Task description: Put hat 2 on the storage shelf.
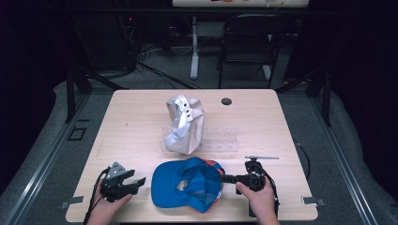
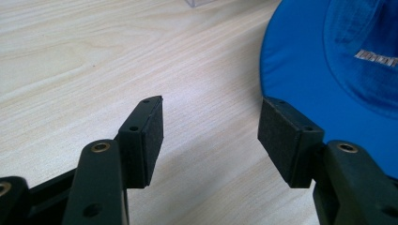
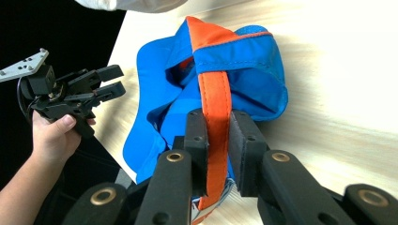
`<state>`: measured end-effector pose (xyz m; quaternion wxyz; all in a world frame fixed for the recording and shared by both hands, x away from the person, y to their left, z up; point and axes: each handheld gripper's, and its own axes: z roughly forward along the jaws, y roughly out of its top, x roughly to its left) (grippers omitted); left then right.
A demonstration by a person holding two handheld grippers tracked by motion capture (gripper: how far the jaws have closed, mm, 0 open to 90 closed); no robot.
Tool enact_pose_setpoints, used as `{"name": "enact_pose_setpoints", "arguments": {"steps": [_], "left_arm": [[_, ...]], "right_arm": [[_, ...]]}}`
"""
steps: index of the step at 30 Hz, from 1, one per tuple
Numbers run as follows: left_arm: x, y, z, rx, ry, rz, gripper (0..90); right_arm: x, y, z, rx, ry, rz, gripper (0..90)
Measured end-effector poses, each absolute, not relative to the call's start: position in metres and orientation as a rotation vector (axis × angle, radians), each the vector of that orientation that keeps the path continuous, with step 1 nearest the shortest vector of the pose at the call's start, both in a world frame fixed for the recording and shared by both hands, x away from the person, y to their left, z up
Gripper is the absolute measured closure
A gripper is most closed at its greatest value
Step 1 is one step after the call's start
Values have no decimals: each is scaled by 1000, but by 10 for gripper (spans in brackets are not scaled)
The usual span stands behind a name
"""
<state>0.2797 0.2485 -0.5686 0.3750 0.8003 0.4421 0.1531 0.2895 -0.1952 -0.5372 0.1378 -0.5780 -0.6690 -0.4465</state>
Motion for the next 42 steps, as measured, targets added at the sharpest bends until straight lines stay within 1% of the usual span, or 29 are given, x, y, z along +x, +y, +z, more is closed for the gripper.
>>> {"name": "enact_pose_setpoints", "arguments": {"steps": [14, 25, 42], "left_arm": [[280, 249, -568, 2053, 1135, 389, 415], [280, 249, -568, 2041, 1136, 389, 415], [280, 250, -567, 2051, 1129, 388, 415]], "right_arm": [[282, -233, -532, -1731, -1933, -1248, 786], [284, -237, -518, -1710, -1902, -1261, 786], [304, -230, -494, -1612, -1746, -1182, 787]]}}
